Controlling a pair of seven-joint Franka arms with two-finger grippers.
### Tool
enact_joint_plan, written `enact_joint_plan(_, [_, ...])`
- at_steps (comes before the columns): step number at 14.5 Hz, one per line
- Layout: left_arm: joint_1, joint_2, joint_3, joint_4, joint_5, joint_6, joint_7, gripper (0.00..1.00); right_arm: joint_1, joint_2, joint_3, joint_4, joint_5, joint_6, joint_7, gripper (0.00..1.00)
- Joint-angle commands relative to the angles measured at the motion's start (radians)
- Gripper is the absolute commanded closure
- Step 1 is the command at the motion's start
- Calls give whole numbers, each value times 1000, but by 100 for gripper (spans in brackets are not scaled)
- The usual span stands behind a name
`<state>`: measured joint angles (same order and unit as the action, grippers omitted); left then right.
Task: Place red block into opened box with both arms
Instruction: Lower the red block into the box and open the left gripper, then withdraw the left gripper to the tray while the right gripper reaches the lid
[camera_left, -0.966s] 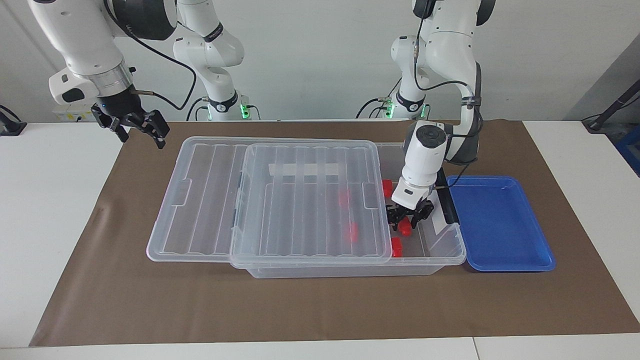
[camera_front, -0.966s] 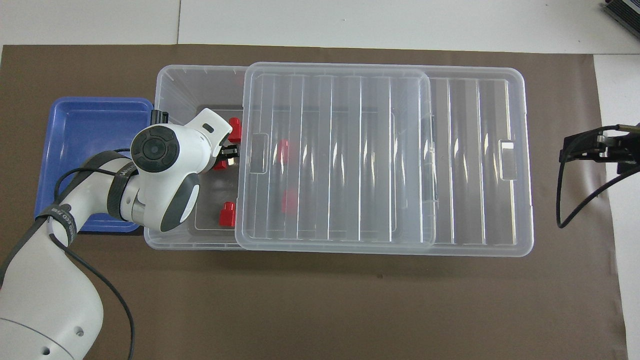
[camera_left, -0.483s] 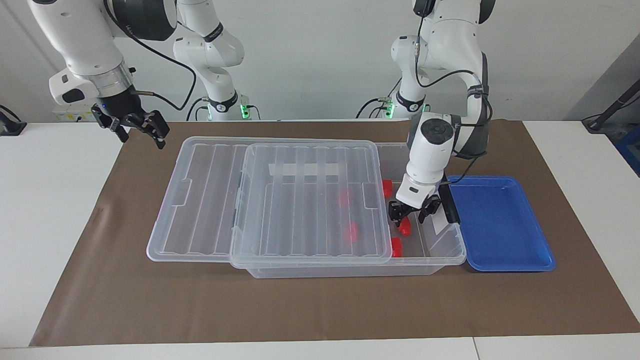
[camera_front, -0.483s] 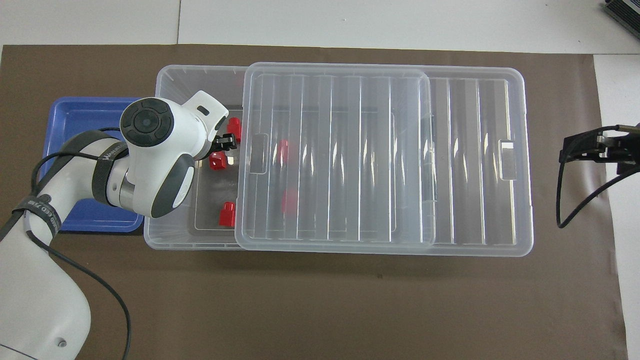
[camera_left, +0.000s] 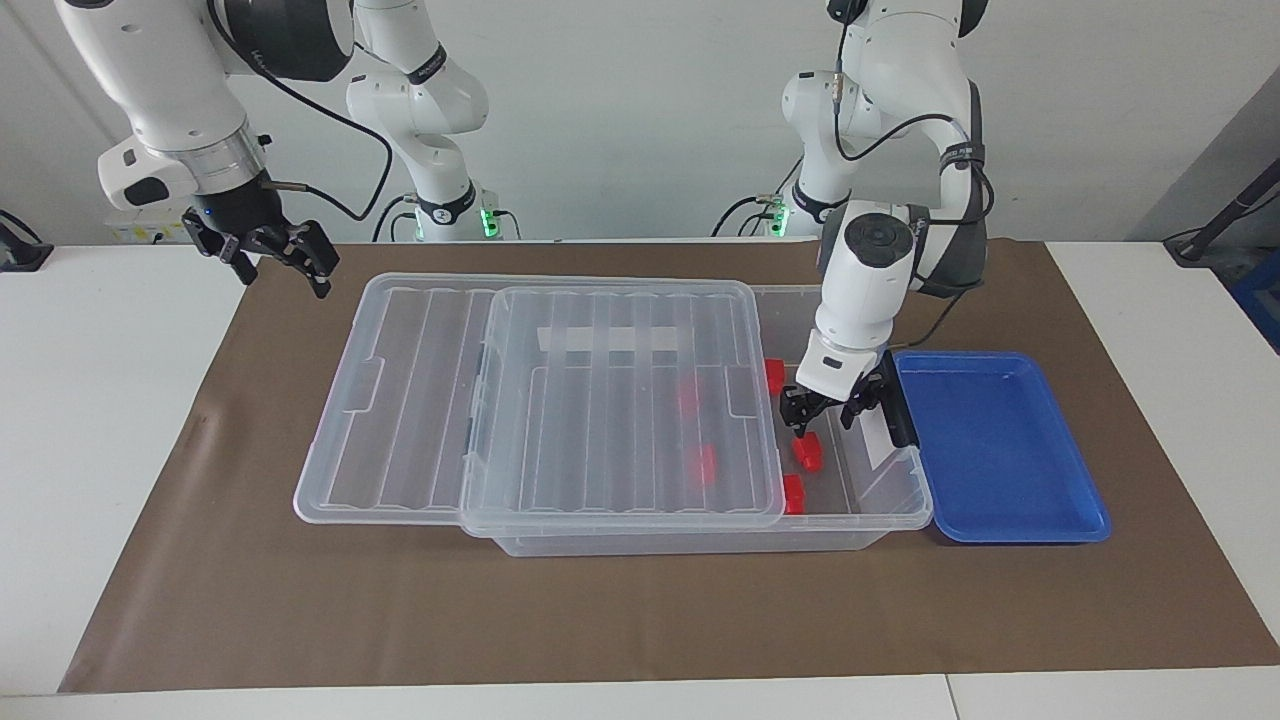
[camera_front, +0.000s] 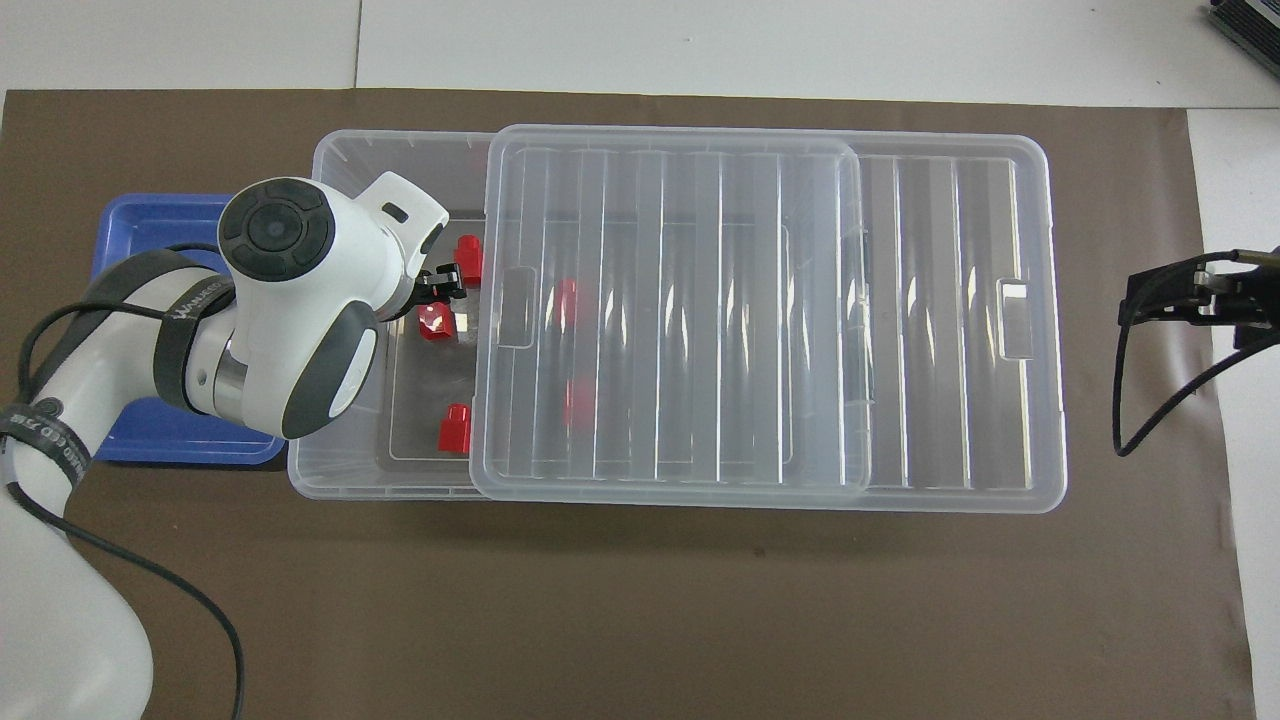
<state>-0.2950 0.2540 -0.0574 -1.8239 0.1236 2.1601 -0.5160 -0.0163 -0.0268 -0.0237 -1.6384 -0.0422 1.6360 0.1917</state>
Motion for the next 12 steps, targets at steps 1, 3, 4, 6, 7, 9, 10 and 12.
enact_joint_plan(1, [-10, -38, 7, 95, 10, -173, -22, 25, -13, -5, 1, -4, 22, -5, -28, 0])
enact_joint_plan(3, [-6, -59, 7, 185, 8, -317, -18, 18, -13, -4, 1, -6, 22, -7, -28, 0])
enact_joint_plan(4, [2, -68, 11, 216, 10, -369, -9, 0, -13, -5, 1, -8, 22, -5, -29, 0])
enact_joint_plan(6, [11, -117, 19, 232, 10, -411, 8, 0, -14, -16, -2, -32, 22, 19, -60, 0])
enact_joint_plan(7, [32, -160, 30, 230, 8, -436, 34, 0, -16, -22, -4, -55, 21, 56, -78, 0])
enact_joint_plan(9, [120, -221, 30, 233, -18, -511, 188, 0, -46, -25, -4, -90, 19, 115, -110, 0])
enact_joint_plan(10, [154, -251, 33, 230, -34, -537, 277, 0, -59, -18, -4, -115, 19, 160, -141, 0])
enact_joint_plan(12, [238, -269, 33, 226, -36, -551, 425, 0, -85, -1, -4, -173, 19, 278, -227, 9])
